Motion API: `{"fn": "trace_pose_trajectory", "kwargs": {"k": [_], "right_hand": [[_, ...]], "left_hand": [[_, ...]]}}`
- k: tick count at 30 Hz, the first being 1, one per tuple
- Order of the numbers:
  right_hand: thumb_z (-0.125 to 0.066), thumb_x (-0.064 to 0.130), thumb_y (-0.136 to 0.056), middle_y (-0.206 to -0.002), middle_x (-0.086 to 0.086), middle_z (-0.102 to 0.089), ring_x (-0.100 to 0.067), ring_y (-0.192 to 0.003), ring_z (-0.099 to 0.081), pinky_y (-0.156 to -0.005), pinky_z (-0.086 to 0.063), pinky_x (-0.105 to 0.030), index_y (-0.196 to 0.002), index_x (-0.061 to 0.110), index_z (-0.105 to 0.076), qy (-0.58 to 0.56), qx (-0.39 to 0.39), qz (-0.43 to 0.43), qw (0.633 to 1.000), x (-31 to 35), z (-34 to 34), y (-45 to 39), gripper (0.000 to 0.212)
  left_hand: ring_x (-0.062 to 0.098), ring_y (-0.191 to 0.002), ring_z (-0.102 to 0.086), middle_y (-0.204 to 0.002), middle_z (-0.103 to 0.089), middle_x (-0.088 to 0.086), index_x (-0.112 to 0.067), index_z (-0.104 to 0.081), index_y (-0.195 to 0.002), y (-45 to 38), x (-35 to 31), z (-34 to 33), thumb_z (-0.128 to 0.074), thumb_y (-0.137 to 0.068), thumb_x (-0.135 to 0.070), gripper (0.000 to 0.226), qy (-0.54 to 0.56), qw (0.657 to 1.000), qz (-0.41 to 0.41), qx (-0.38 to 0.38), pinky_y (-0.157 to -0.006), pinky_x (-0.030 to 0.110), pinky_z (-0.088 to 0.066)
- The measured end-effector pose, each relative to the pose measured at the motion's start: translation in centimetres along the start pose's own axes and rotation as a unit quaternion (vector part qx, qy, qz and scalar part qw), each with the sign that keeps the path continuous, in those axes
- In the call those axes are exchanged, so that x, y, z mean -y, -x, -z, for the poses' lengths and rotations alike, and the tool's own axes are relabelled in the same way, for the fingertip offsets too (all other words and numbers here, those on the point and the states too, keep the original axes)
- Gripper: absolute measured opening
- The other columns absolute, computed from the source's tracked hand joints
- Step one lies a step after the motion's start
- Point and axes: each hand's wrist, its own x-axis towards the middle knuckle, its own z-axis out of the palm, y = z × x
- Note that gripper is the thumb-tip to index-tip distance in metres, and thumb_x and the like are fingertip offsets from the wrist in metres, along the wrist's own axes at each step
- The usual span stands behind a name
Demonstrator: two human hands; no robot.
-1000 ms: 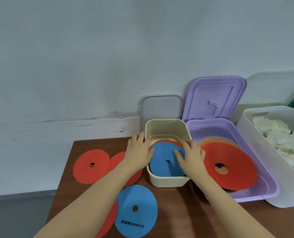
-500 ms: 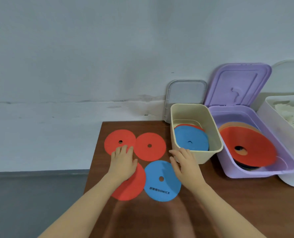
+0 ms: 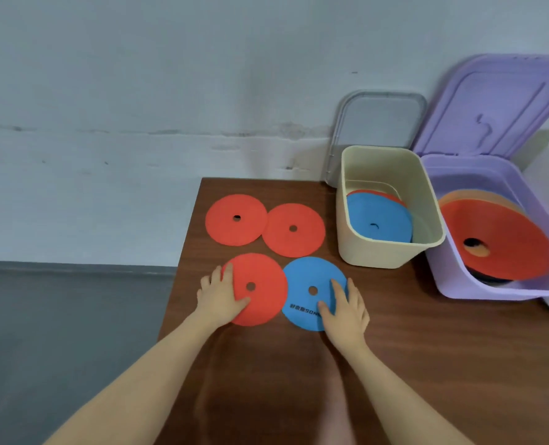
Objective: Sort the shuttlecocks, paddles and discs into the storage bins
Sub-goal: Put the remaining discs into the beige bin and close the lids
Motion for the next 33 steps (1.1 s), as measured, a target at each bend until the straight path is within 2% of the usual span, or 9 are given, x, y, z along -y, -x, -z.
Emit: {"fn": "trace_pose_trajectory", "kwargs": {"k": [3,9,12,16,19,21,24,28,33], "right_hand": [[-0.048,0.038,-0.093,-0.157,-0.003,-0.008,-0.021,-0.142,-0.008,-0.113,-0.007,-0.038,-0.145,0.031,-0.026,-0.007,0.002,0.002,1.000,-0.2,-0.2,0.1,0.057],[-0.055,0.038,-0.090,-0.154,-0.002,-0.016,-0.026,-0.138,-0.017,-0.109,-0.015,-0.042,-0.146,0.029,-0.025,-0.068,-0.005,-0.031,0.997,0.4,0.0,0.3,0.064],[-0.063,0.035,-0.084,-0.146,-0.006,-0.026,-0.033,-0.129,-0.028,-0.105,-0.023,-0.042,-0.146,0.025,-0.025,-0.092,-0.010,-0.036,0.995,0.6,0.3,0.2,0.073],[-0.069,0.023,-0.079,-0.135,-0.015,-0.033,-0.037,-0.123,-0.034,-0.104,-0.025,-0.040,-0.144,0.017,-0.030,-0.102,0.006,-0.086,0.991,0.0,0.9,0.0,0.076],[-0.068,0.017,-0.078,-0.127,-0.014,-0.038,-0.034,-0.119,-0.037,-0.103,-0.026,-0.039,-0.137,0.020,-0.040,-0.096,0.013,-0.054,0.994,-0.2,0.6,0.9,0.066],[-0.067,0.011,-0.078,-0.121,-0.010,-0.039,-0.033,-0.116,-0.042,-0.102,-0.029,-0.039,-0.136,0.022,-0.041,-0.122,0.009,-0.036,0.992,0.1,0.3,1.8,0.064],[-0.063,0.005,-0.080,-0.111,-0.004,-0.038,-0.031,-0.112,-0.047,-0.103,-0.035,-0.040,-0.139,0.023,-0.039,-0.164,0.004,-0.007,0.986,1.1,0.1,2.5,0.066],[-0.062,0.004,-0.081,-0.116,-0.010,-0.042,-0.032,-0.112,-0.048,-0.101,-0.037,-0.040,-0.140,0.018,-0.038,-0.144,-0.010,0.033,0.989,3.2,0.6,2.2,0.066],[-0.060,0.012,-0.086,-0.120,-0.013,-0.042,-0.031,-0.114,-0.045,-0.102,-0.034,-0.044,-0.144,0.014,-0.031,-0.102,-0.025,0.083,0.991,6.5,1.6,0.4,0.065]], "left_hand": [[0.036,-0.135,-0.018,-0.152,-0.017,0.011,-0.016,-0.012,-0.149,1.0,-1.3,-0.7,-0.063,-0.085,-0.039,0.085,0.077,0.997,-0.021,0.009,-0.110,0.041,-0.023],[0.035,-0.137,-0.017,-0.151,-0.015,0.015,-0.017,-0.022,-0.146,3.1,-6.3,-3.4,-0.063,-0.084,-0.026,0.075,0.222,0.975,0.000,0.020,-0.111,0.034,-0.018],[0.031,-0.134,-0.022,-0.149,-0.021,0.011,-0.016,-0.018,-0.147,3.3,-8.0,-4.5,-0.060,-0.086,-0.023,0.075,0.213,0.975,-0.044,0.034,-0.108,0.029,-0.018],[0.031,-0.126,-0.028,-0.142,-0.027,0.008,-0.018,-0.019,-0.146,3.2,-7.3,-4.3,-0.060,-0.086,-0.023,0.073,0.174,0.983,-0.057,0.020,-0.107,0.033,-0.024],[0.028,-0.125,-0.031,-0.136,-0.030,0.003,-0.025,-0.027,-0.142,3.6,-6.0,-4.1,-0.063,-0.083,-0.021,0.069,0.190,0.980,-0.055,0.007,-0.106,0.039,-0.031],[0.024,-0.122,-0.036,-0.128,-0.031,0.000,-0.027,-0.032,-0.139,4.2,-5.3,-4.1,-0.064,-0.081,-0.014,0.067,0.248,0.966,-0.071,0.000,-0.106,0.039,-0.033],[0.016,-0.118,-0.042,-0.121,-0.027,-0.004,-0.024,-0.031,-0.140,5.0,-4.6,-4.0,-0.062,-0.079,-0.001,0.071,0.321,0.942,-0.099,-0.011,-0.102,0.023,-0.033],[0.012,-0.117,-0.040,-0.121,-0.027,-0.004,-0.020,-0.032,-0.141,5.0,-3.2,-2.9,-0.061,-0.079,0.002,0.071,0.332,0.934,-0.128,-0.041,-0.101,0.017,-0.029],[0.018,-0.124,-0.031,-0.129,-0.027,0.000,-0.017,-0.030,-0.142,3.0,-2.2,0.2,-0.059,-0.083,-0.003,0.067,0.303,0.936,-0.158,-0.084,-0.100,0.017,-0.022]]}}
